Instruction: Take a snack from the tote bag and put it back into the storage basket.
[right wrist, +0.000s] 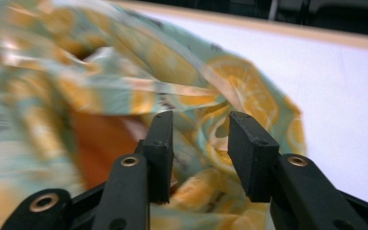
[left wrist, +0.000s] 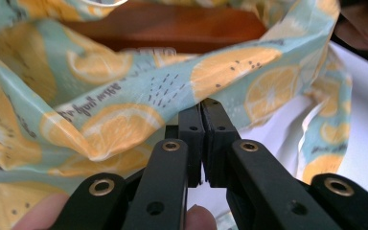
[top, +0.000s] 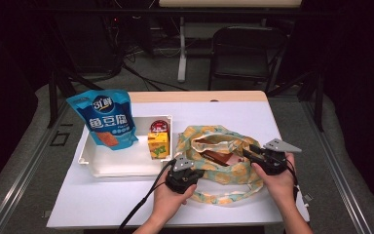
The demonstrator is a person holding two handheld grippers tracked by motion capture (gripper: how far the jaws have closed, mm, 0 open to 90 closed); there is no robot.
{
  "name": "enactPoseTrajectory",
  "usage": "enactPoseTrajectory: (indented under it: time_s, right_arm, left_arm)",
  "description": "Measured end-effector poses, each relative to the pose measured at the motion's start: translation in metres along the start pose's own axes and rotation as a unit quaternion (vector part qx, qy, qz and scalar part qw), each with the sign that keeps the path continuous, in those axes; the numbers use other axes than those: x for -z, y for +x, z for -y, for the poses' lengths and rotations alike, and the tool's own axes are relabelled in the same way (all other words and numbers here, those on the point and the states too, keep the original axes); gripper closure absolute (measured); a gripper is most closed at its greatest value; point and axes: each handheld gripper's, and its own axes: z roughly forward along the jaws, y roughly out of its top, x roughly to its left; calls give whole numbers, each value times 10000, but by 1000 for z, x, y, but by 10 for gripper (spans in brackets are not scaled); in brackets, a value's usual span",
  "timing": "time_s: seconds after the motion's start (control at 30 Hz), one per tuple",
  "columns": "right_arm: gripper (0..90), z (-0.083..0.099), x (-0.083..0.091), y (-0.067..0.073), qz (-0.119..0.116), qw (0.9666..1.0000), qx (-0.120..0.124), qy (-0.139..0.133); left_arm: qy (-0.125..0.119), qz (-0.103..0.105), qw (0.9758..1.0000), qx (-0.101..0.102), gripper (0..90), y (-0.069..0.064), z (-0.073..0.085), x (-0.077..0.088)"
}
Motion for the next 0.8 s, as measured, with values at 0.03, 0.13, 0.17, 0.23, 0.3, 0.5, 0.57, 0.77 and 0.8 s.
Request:
enactPoseTrajectory:
  time_s: [0.03,0.13,0.17,0.23,0.3,0.5,0.57,0.77,0.8]
  right_arm:
    - [626,-1,6,2,-4,10000,0,-45]
    - [722,-1,21,9,-197,9993,-121,-304]
    - [774,0,23,13,-284,9989,-86,-350]
    - [830,4,21,20,-559,9983,83,-146]
    - [863,12,16,22,-624,9980,119,76]
    - [878,41,15,17,-580,9966,-156,562]
    - [877,48,15,16,-580,9953,-94,765]
    - [876,57,2,14,-537,9909,-58,1230]
    - [862,55,4,14,-550,9914,-18,1184]
  left_arm:
    - [-42,-5,10000,13,878,-1,-1,0]
    - [-119,24,9999,-7,873,-3,-4,-1]
    - [-120,35,9999,-19,871,-4,-5,-2]
    - [-142,43,9999,-16,869,-6,-8,-5]
    - [-136,76,9999,-12,865,-8,-11,-8]
    - [-42,157,9999,-31,860,-11,-12,-19]
    - [4,144,9999,-30,860,-11,-9,-24]
    - [101,144,9998,34,855,-11,-5,-30]
    - [24,153,9999,69,851,-12,-6,-29]
